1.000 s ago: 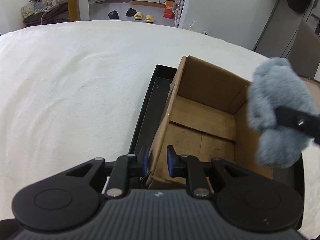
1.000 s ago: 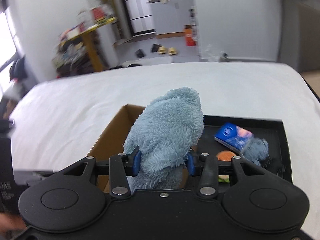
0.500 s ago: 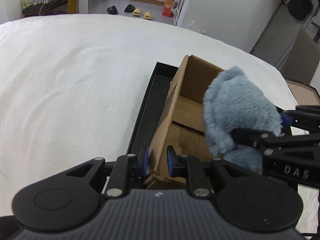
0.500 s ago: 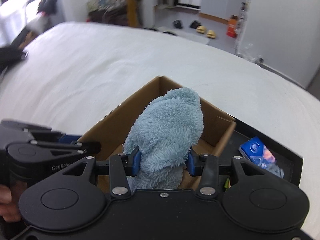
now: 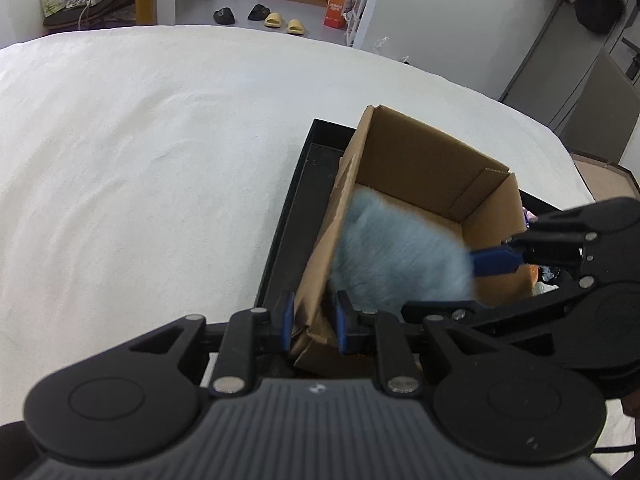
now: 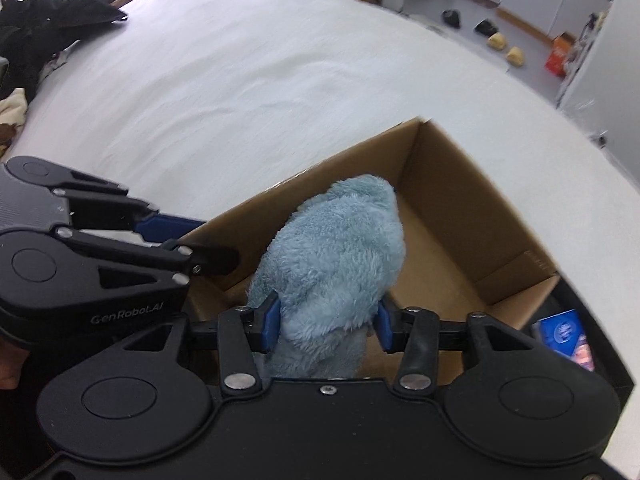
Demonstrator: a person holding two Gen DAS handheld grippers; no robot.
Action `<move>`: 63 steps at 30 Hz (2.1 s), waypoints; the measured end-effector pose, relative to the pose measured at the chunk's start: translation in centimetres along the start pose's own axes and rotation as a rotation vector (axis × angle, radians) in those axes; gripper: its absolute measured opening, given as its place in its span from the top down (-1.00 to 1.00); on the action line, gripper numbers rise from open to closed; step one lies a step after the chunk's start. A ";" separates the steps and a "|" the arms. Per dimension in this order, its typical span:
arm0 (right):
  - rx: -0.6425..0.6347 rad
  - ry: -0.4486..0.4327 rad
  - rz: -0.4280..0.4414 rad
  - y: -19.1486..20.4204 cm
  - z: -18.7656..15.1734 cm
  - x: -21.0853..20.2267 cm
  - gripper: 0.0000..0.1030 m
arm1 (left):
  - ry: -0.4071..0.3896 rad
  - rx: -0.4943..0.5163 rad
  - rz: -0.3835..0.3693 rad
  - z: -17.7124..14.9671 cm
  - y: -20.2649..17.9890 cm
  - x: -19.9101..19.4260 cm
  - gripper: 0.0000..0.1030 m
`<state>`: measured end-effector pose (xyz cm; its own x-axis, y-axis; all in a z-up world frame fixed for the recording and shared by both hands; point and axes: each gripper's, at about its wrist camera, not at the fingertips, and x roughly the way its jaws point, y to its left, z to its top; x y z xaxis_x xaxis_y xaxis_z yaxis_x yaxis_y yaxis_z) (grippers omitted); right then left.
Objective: Organize soft objects
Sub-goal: 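Lift the grey plush with the right gripper and lower it into the box, then open the right gripper and move it to grasp the white tissue wad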
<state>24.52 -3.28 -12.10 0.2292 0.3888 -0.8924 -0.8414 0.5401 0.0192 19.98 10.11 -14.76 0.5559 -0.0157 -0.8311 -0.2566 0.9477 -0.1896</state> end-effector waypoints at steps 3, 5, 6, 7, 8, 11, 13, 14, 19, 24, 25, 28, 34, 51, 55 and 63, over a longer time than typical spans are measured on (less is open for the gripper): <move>0.053 0.005 0.026 -0.7 -0.1 0.0 0.01 | -0.002 0.003 0.002 0.1 -0.1 -0.1 0.63; 0.075 -0.002 0.032 -1.1 -0.3 -0.2 -0.01 | -0.002 0.011 0.006 0.2 -0.3 -0.2 0.63; 0.085 -0.007 0.030 -1.1 -0.5 -0.4 -0.01 | -0.002 0.012 0.007 0.2 -0.4 -0.2 0.63; 0.095 -0.013 0.027 -1.2 -0.7 -0.7 -0.01 | -0.003 0.013 0.008 0.2 -0.4 -0.3 0.63; 0.108 -0.019 0.023 -1.5 -0.7 -1.1 -0.01 | -0.004 0.014 0.010 0.2 -0.5 -0.4 0.59; 0.174 -0.054 -0.007 -1.7 -1.1 -2.7 -0.06 | -0.003 0.018 0.020 0.1 -0.7 -0.5 0.58; 0.204 -0.086 -0.021 -1.9 -1.4 -3.7 -0.13 | -0.002 0.021 0.027 0.2 -0.8 -0.5 0.57; 0.215 -0.102 -0.031 -2.0 -1.6 -4.2 -0.20 | -0.003 0.026 0.032 0.2 -0.9 -0.6 0.57; 0.272 -0.171 -0.106 -3.2 -2.6 -5.9 -0.22 | -0.008 0.032 0.053 0.2 -1.0 -1.1 0.49; 0.371 -0.232 -0.174 -5.4 -4.5 -7.5 -0.23 | -0.005 0.045 0.080 0.1 -1.5 -1.3 0.34; 0.384 -0.242 -0.182 -5.8 -4.9 -7.5 -0.25 | -0.005 0.044 0.086 0.1 -1.5 -1.4 0.30; 0.423 -0.271 -0.204 -7.0 -6.3 -8.1 -0.27 | -0.009 0.044 0.100 0.0 -1.7 -1.5 0.20; 0.491 -0.287 -0.224 -9.8 -8.9 -8.6 -0.26 | -0.013 0.044 0.139 0.3 -1.9 -1.5 0.14; 0.754 -0.246 -0.212 -15.9 -15.5 -5.1 0.34 | -0.022 0.084 0.240 0.6 -3.4 -0.9 0.10; 0.772 -0.209 -0.214 -16.6 -16.5 -3.9 0.44 | -0.015 0.082 0.263 0.7 -3.4 -0.3 0.09; 0.768 -0.171 -0.234 -17.3 -17.1 -2.4 0.53 | 0.000 0.084 0.284 1.0 -3.3 0.8 0.09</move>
<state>30.19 -26.33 -17.99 0.4805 0.2777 -0.8318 -0.2070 0.9576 0.2002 22.06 7.26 -14.34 0.4709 0.2541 -0.8448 -0.3354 0.9373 0.0950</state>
